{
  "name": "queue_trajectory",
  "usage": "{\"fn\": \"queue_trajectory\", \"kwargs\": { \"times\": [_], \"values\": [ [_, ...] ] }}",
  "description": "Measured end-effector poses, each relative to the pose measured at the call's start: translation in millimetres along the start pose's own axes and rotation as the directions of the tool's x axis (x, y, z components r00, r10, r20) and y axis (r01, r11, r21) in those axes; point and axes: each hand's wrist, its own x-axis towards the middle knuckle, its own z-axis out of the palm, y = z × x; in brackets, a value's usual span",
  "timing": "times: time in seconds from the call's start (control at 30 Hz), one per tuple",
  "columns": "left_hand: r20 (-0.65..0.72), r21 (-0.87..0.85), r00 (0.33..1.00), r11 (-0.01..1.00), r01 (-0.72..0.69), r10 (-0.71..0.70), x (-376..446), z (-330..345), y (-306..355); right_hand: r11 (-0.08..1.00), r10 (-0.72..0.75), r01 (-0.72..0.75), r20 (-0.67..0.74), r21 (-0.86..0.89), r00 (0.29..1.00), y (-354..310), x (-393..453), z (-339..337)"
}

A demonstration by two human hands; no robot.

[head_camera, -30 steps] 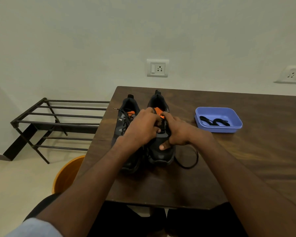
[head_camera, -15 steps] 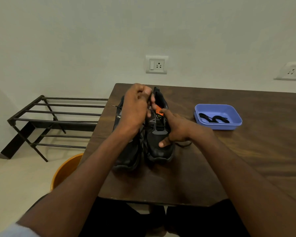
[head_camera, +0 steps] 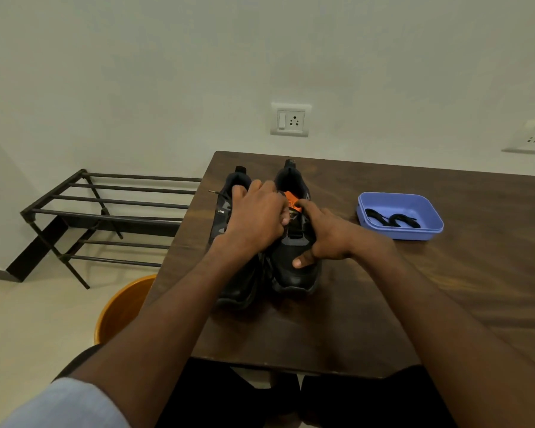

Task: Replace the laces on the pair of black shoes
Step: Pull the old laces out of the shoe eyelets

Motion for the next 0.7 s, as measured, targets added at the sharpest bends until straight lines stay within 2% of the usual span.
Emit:
{"fn": "queue_trajectory", "kwargs": {
  "times": [0.07,0.13,0.17,0.2,0.23,0.27,0.3,0.33,0.37,0.43,0.5,0.57,0.7],
  "values": [
    [-0.075,-0.038,0.994,0.996,0.076,-0.079,1,-5,2,1.000,0.002,-0.002,-0.003,0.019,1.000,1,0,0],
    [-0.174,-0.303,0.956,0.936,0.177,-0.237,4,-16,-1,0.999,0.002,-0.002,-0.006,0.032,1.000,2,0,0],
    [-0.175,-0.495,0.930,0.845,0.202,-0.325,6,-24,-4,0.999,0.000,0.000,-0.005,0.034,1.000,2,0,0],
    [-0.148,-0.699,0.913,0.693,0.176,-0.381,7,-31,-7,0.999,-0.001,0.001,-0.005,0.034,1.000,2,0,0],
    [-0.107,-0.860,0.904,0.494,0.124,-0.414,7,-36,-9,0.999,-0.001,0.001,-0.003,0.034,1.000,2,1,0],
    [-0.047,-0.947,0.904,0.308,0.095,-0.424,4,-38,-8,0.999,-0.001,0.001,-0.002,0.034,1.000,2,1,0],
    [0.008,-0.976,0.914,0.197,0.096,-0.405,1,-39,-6,0.999,-0.001,0.002,-0.003,0.034,1.000,3,1,0],
    [0.036,-0.967,0.922,0.218,0.129,-0.385,-2,-38,-5,0.999,-0.005,0.005,-0.004,0.036,1.000,2,2,0],
    [0.043,-0.920,0.934,0.351,0.176,-0.356,-2,-33,-4,0.999,-0.007,0.007,-0.004,0.040,1.000,2,2,0],
    [0.047,-0.709,0.973,0.679,0.193,-0.226,0,-20,-5,0.999,-0.011,0.011,-0.005,0.051,1.000,2,1,0],
    [0.139,-0.491,0.988,0.862,0.125,-0.064,3,-12,-5,0.998,-0.019,0.019,-0.009,0.059,1.000,4,0,1],
    [0.169,-0.320,0.986,0.946,0.045,0.010,1,-6,-5,0.998,-0.023,0.024,-0.015,0.052,1.000,5,0,1],
    [-0.014,-0.190,1.000,0.982,-0.015,0.013,4,-2,-8,0.998,-0.033,0.034,-0.022,0.054,0.999,6,1,-1]
  ]
}}
